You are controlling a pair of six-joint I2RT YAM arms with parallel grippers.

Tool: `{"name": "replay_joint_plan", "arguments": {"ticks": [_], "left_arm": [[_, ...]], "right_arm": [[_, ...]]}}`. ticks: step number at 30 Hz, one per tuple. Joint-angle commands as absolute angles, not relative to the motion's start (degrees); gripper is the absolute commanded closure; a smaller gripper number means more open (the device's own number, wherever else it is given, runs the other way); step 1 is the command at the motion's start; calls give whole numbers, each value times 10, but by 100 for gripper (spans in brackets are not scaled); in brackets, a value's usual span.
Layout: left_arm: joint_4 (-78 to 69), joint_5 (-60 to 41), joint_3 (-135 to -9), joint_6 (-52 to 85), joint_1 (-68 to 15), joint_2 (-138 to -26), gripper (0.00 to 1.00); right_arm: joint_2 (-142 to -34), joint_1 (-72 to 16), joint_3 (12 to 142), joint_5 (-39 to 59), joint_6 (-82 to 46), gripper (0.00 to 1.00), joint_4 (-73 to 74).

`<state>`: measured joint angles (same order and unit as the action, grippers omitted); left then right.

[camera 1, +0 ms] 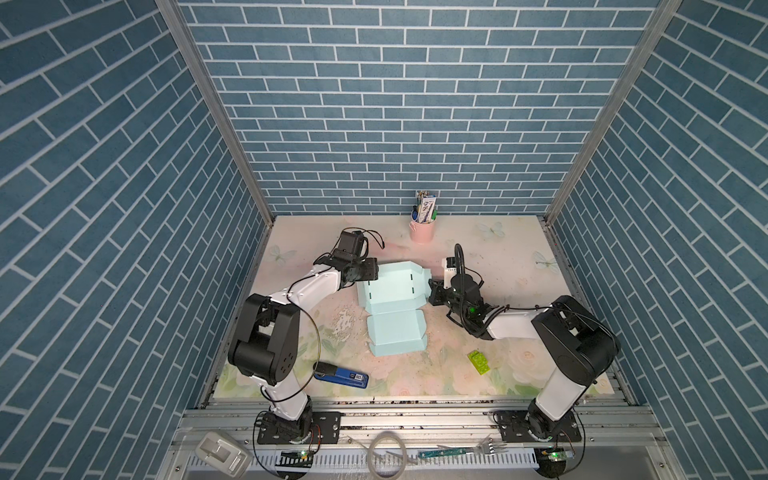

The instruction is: Fold the paper box

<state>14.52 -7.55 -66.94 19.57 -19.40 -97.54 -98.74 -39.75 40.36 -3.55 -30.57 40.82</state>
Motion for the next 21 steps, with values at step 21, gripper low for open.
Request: {"name": "replay_joint_plan", "arguments": {"ticks": [21], "left_arm": [[200, -20, -694, 293, -230, -974, 77]], "right_arm": [[-993, -403, 418, -111, -321, 100, 417]]}}
